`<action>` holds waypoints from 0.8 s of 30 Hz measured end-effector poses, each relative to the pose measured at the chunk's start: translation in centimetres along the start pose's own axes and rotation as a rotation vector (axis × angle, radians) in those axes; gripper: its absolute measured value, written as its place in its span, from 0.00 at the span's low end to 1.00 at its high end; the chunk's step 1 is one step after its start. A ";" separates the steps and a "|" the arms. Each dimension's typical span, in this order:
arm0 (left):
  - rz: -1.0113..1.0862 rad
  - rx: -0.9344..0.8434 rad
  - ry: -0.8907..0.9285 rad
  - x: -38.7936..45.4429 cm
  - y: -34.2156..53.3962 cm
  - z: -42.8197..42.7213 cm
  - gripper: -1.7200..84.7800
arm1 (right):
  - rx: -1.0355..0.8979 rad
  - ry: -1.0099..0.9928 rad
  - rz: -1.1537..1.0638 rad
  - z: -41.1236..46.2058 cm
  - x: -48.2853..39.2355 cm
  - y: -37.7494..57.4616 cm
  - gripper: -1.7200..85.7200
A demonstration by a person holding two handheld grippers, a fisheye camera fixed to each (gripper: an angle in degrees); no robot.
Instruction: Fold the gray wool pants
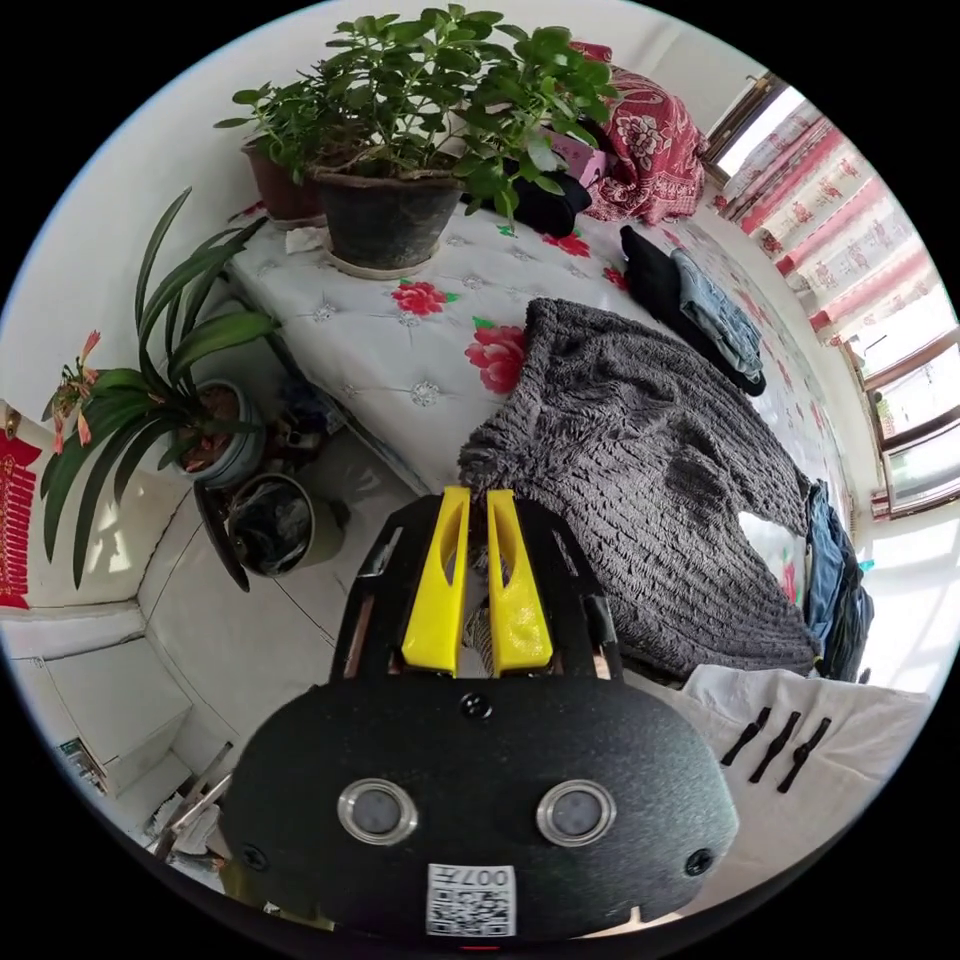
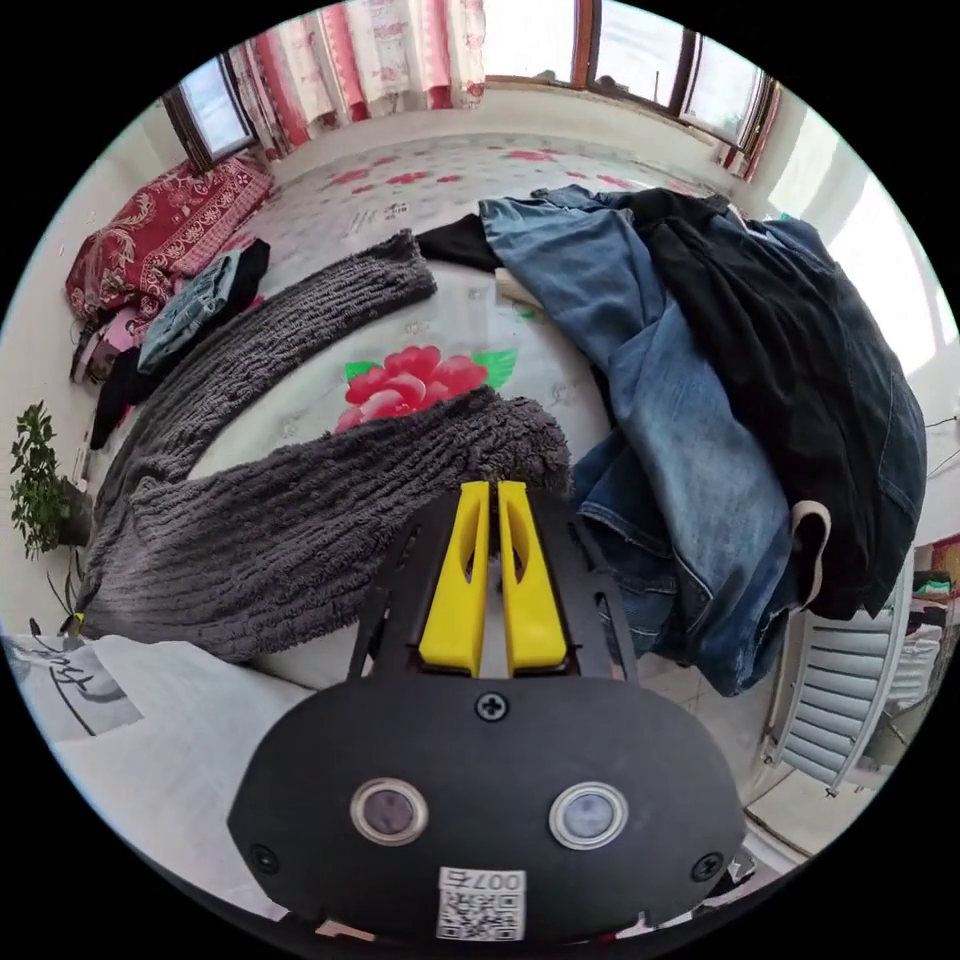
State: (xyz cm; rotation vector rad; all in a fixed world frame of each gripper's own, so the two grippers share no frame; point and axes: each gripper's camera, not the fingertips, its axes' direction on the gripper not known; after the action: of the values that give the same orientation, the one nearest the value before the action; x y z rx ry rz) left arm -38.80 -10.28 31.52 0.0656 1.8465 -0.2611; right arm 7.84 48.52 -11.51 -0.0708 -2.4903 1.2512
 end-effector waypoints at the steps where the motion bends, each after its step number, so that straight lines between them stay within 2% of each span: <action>1: 0.010 -0.017 -0.020 0.3 0.4 0.3 0.04 | 0.055 -0.011 -0.016 -2.2 0.0 0.2 0.02; 3: 0.022 -0.059 -0.060 0.4 1.2 1.7 0.05 | 0.072 0.049 -0.068 -3.5 -0.5 0.9 0.02; 5: 0.012 -0.141 -0.103 0.3 2.6 4.8 0.07 | -0.017 0.150 -0.123 -0.9 -0.6 1.9 0.02; 8: -0.034 -0.140 -0.119 0.8 3.5 5.7 0.09 | -0.189 0.112 0.052 3.1 1.8 2.5 0.02; 10: -0.031 -0.100 -0.161 1.5 3.7 4.6 0.09 | -0.120 0.108 0.133 2.0 2.1 2.9 0.02; 14: 0.099 -0.038 -0.259 3.9 2.9 2.3 0.09 | 0.046 0.048 0.121 -1.1 -0.1 2.2 0.04; 20: 0.252 0.027 -0.154 10.5 -4.1 4.9 0.11 | 0.074 -0.176 0.045 0.1 -7.1 -3.9 0.07; 24: 0.344 0.001 -0.172 15.4 -9.9 9.4 0.12 | 0.092 -0.200 -0.078 0.9 -14.7 -9.9 0.09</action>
State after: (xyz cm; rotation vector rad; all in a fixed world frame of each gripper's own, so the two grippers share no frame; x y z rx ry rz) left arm -36.17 -23.31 15.82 0.3474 1.6321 -0.0254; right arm 22.41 38.92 -8.48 0.1817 -2.5681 1.3993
